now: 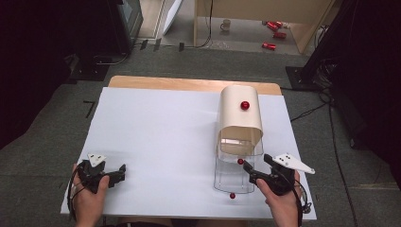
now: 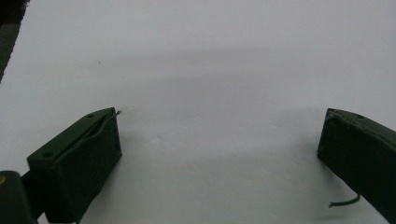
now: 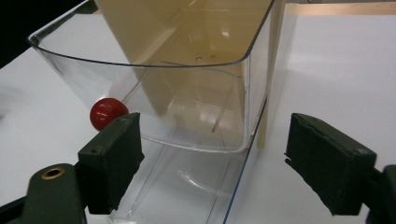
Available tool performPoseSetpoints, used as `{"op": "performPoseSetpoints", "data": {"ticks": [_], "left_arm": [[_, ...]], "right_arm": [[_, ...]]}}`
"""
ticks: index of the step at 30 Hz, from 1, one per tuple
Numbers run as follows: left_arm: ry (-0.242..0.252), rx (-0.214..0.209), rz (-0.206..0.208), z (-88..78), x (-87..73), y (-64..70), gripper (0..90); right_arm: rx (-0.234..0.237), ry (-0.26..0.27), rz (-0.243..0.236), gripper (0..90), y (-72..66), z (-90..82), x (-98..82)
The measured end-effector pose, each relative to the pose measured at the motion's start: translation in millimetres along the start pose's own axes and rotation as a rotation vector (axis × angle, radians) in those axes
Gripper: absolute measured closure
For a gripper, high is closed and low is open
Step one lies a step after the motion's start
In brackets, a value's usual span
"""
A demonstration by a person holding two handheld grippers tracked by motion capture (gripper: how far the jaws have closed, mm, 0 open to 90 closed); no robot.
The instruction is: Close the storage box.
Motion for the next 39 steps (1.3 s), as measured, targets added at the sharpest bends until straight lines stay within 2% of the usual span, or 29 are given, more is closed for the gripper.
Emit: {"op": "performPoseSetpoints", "data": {"ticks": [14, 23, 24, 29, 30, 34, 35, 37, 39], "left_arm": [[0.001, 0.000, -0.001, 0.0, 0.1, 0.1, 0.0], [0.000, 0.000, 0.000, 0.0, 0.0, 0.1, 0.0], [0.001, 0.000, -0.001, 0.0, 0.1, 0.1, 0.0], [0.000, 0.000, -0.001, 0.0, 0.0, 0.0, 0.0], [0.000, 0.000, -0.001, 0.0, 0.0, 0.1, 0.0], [0.000, 0.000, 0.000, 0.0, 0.0, 0.0, 0.0], [0.000, 0.000, -0.001, 0.0, 0.0, 0.1, 0.0], [0.000, 0.000, -0.001, 0.0, 0.0, 0.0, 0.0], [0.000, 0.000, -0.001, 0.0, 0.0, 0.1, 0.0]], "right_arm": [[-0.036, -0.005, 0.024, 15.9, 15.6, 22.0, 16.3], [-0.055, -0.010, 0.030, 15.9, 23.8, 30.7, 20.6], [-0.057, -0.011, 0.033, 13.8, 26.0, 33.0, 20.9], [-0.046, -0.014, 0.037, 13.1, 26.9, 34.6, 20.2], [-0.054, -0.011, 0.029, 13.7, 26.9, 33.8, 19.4], [-0.037, -0.012, 0.019, 13.0, 24.4, 31.9, 17.1], [-0.033, -0.014, -0.001, 10.4, 21.6, 29.3, 13.9], [-0.033, -0.016, -0.008, 8.0, 20.6, 28.1, 12.1], [-0.030, -0.029, -0.021, 1.1, 18.8, 25.5, 5.0]]}}
Point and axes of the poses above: each handheld gripper's, and its own axes: z roughly forward along the jaws, x roughly out of its top, y roughly to its right, the point moved 9 cm from there along z, roughly forward along the jaws, and after that the axes turned 5 degrees about x, right-handed, at the moved point
